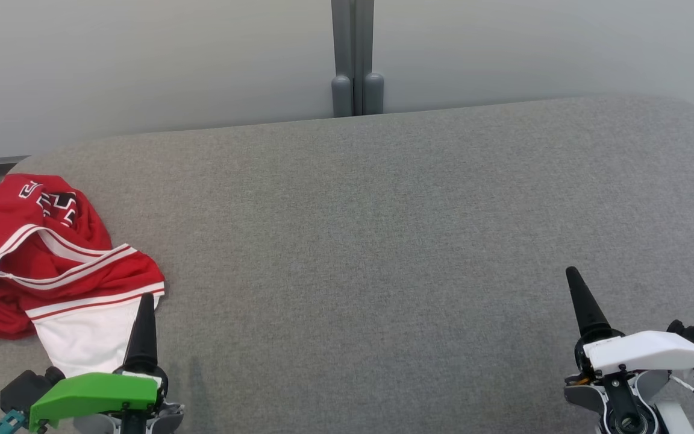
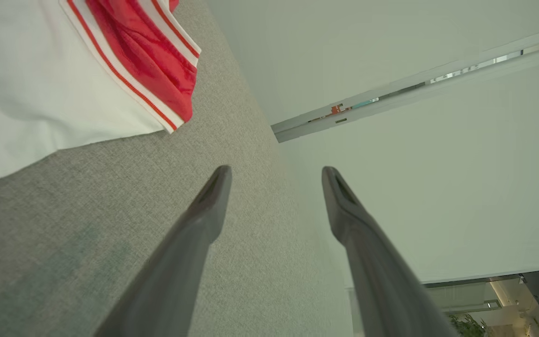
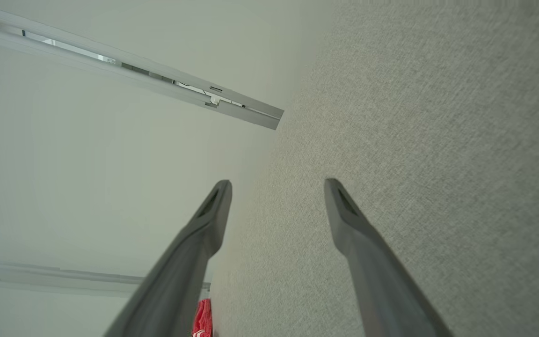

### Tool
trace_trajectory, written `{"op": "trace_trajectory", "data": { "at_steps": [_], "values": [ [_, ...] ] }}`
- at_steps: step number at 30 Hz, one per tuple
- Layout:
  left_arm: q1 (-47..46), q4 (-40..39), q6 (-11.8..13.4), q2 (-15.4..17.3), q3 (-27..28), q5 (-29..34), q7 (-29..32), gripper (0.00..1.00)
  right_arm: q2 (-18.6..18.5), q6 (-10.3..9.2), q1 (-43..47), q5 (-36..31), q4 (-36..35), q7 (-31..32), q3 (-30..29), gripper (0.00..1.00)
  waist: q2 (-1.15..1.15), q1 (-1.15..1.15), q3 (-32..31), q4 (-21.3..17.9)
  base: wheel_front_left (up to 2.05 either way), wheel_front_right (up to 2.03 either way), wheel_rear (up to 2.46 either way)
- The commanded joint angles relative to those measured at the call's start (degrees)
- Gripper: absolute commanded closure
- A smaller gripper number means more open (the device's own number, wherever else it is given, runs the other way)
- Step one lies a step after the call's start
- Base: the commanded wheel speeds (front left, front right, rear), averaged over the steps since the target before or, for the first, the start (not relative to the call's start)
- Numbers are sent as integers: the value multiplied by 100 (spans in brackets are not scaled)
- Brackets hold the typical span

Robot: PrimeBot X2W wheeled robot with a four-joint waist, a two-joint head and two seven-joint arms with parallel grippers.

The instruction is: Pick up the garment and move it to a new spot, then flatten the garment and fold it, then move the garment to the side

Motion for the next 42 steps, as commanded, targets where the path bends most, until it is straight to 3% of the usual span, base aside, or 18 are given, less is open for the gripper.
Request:
{"op": "trace_trajectory", "data": {
  "at_steps": [1, 15, 38, 42],
  "values": [
    [-7, -100, 33, 56, -31, 289, -67, 0, -28, 2, -104, -267, -123, -71, 30, 0, 0, 0, 1, 0, 0, 0, 0],
    [57, -246, 195, 145, -270, 1799, -361, 0, -38, 2, -105, -1674, -156, -366, 152, 0, 0, 0, 19, 17, 0, 0, 0],
    [206, -444, 388, 102, -420, 3358, -767, 0, -51, 3, -204, -3277, 6, -775, 342, 0, 0, 0, 32, 44, 0, 0, 0],
    [195, -370, 311, 121, -454, 3556, -833, 0, -53, 3, -211, -3521, 27, -836, 382, 0, 0, 0, 20, 45, 0, 0, 0]
  ]
}}
